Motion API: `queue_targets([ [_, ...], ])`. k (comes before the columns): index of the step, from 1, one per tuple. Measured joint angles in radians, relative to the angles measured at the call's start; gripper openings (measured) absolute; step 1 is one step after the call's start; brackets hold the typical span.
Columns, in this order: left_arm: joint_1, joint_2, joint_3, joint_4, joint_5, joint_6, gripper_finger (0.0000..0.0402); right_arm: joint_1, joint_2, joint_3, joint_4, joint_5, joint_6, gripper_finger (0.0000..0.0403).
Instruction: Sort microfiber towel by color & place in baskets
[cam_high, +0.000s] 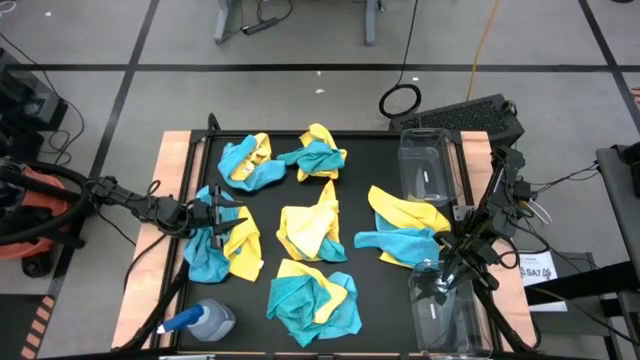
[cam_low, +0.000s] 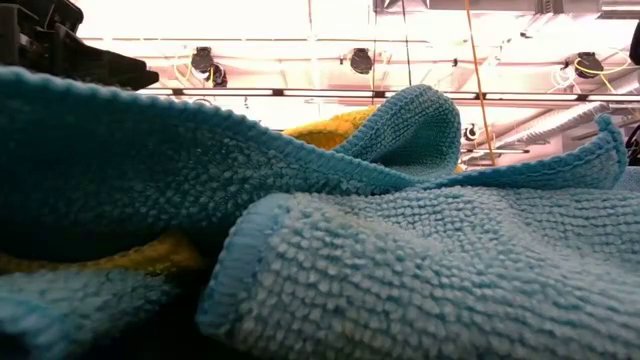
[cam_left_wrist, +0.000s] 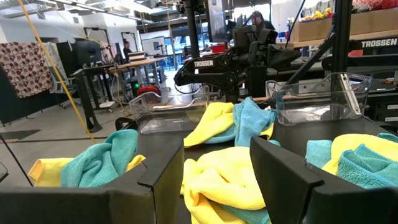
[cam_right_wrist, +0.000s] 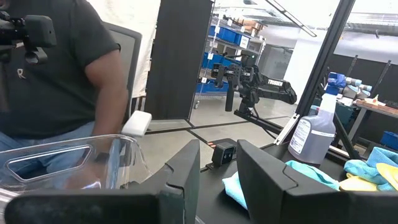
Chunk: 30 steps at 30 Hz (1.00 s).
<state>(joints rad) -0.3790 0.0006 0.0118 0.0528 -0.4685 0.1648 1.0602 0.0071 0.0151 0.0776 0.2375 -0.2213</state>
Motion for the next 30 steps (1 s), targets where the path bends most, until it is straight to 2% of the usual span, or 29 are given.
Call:
queue_targets([
  [20, 0.000, 0.000, 0.000, 0.000, 0.000, 0.000, 0.0192, 0.000, 0.000, 0.000, 0.000, 0.000, 0.000, 0.0098],
  [30, 0.000, 0.000, 0.000, 0.000, 0.000, 0.000, 0.0192, 0.000, 0.000, 0.000, 0.025, 0.022, -0.209, 0.0098],
])
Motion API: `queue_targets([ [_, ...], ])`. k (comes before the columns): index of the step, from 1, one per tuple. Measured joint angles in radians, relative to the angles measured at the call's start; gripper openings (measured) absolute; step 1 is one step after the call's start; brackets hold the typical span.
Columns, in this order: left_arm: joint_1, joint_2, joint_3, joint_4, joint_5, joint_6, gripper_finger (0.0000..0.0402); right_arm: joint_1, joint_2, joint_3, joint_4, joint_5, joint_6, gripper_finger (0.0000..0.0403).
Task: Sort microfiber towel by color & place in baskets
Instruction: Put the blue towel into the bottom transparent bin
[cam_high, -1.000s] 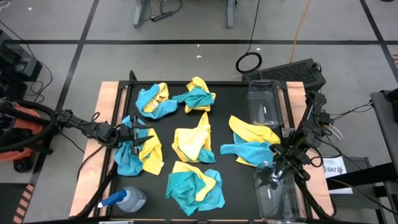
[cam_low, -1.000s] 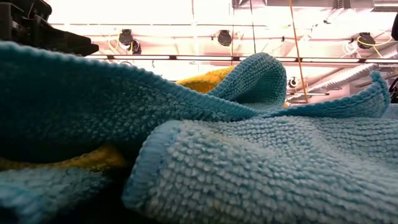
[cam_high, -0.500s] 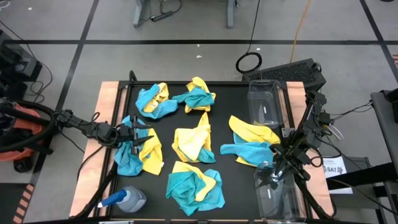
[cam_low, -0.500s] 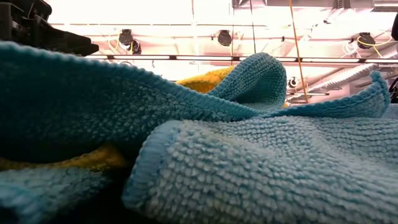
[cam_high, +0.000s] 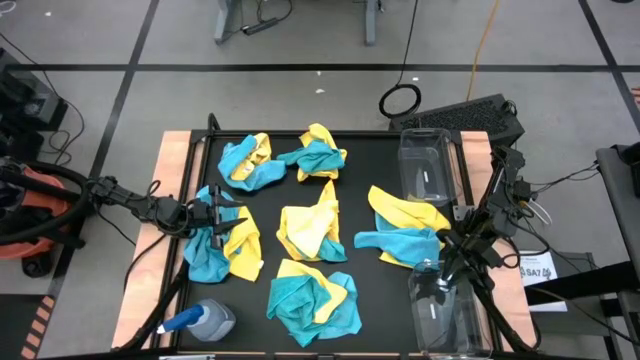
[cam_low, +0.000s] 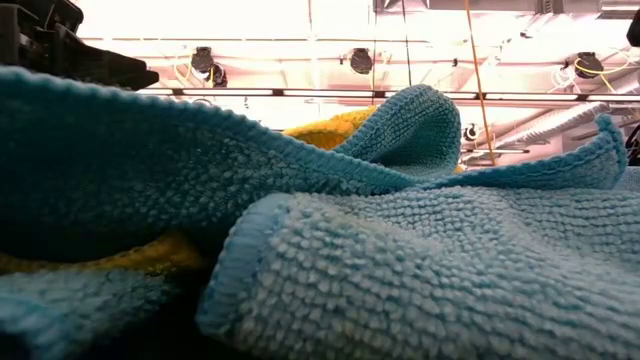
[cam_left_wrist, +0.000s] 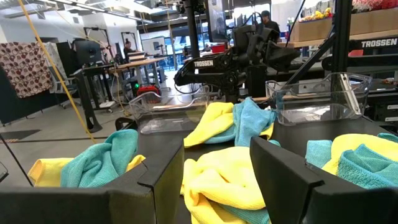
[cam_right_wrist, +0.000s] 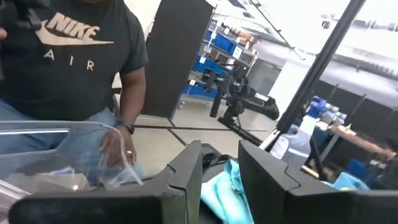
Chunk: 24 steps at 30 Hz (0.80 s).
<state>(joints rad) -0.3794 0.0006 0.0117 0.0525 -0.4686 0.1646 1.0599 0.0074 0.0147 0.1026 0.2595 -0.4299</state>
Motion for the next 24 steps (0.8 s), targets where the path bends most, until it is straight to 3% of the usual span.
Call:
queue_targets([
  [9, 0.000, 0.000, 0.000, 0.000, 0.000, 0.000, 0.0192, 0.000, 0.000, -0.001, 0.028, 0.009, 0.085, 0.0098],
  [16, 0.000, 0.000, 0.000, 0.000, 0.000, 0.000, 0.0192, 0.000, 0.006, 0.000, 0.271, 0.175, 0.029, 0.0098],
  [24, 0.000, 0.000, 0.000, 0.000, 0.000, 0.000, 0.0192, -0.001, 0.007, 0.000, 0.313, 0.243, 0.033, 0.0103],
])
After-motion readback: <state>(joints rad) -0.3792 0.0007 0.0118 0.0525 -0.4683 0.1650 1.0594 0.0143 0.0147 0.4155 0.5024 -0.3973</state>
